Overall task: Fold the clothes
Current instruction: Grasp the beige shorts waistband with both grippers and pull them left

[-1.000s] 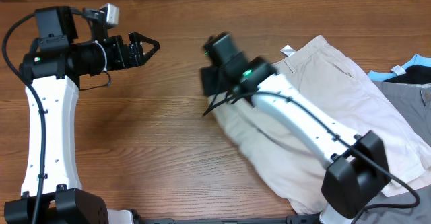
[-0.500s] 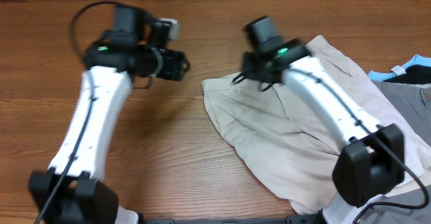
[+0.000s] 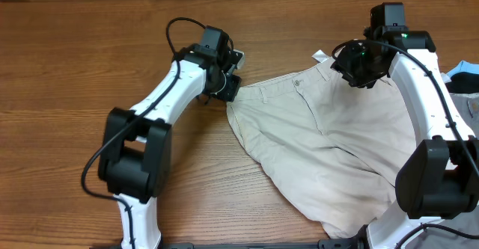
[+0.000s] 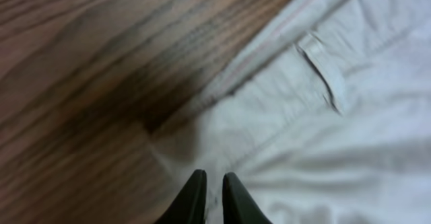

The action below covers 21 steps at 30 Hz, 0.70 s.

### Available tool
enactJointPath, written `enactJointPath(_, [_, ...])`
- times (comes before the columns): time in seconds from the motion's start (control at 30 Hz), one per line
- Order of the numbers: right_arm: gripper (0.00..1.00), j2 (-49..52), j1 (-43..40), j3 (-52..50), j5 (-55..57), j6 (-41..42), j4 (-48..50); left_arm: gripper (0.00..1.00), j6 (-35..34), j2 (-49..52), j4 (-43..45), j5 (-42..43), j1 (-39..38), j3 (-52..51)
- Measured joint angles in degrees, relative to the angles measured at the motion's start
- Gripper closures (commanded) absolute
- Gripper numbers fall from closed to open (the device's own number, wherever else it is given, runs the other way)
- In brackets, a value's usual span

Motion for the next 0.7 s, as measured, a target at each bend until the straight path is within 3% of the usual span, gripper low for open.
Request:
enactJointPath(0.03, [0.58,0.0,0.0,0.0,-0.3,-0.4,-0.2,0.86,0.0,1.0,0.3,-0.2,-0.3,0.0])
enactJointPath(0.13, [0.58,0.0,0.0,0.0,-1.0,-1.5,-0.7,0.54,0.1,3.5,0.1,-0.6,-0.9,0.0])
enactJointPath(0.2, [0.58,0.0,0.0,0.0,-1.0,-2.1,-0.7,0.43,0.2,3.8,0.0,-0.7,-1.5,0.4])
enactJointPath(0.37, [0.58,0.0,0.0,0.0,-1.0,-3.2,-0.7,0.41,-0.2,3.8,-0.3,-2.9,-2.6,0.7])
enactJointPath(0.47, [0.58,0.0,0.0,0.0,-1.0,-3.8,-0.7,0.30,0.0,3.8,-1.0,-3.1,-2.6,0.9])
enactJointPath(0.7, [0.57,0.0,0.0,0.0,-0.9,-4.5,-0.6,0.27,-2.4,2.4,-3.5,-3.4,-0.7,1.0])
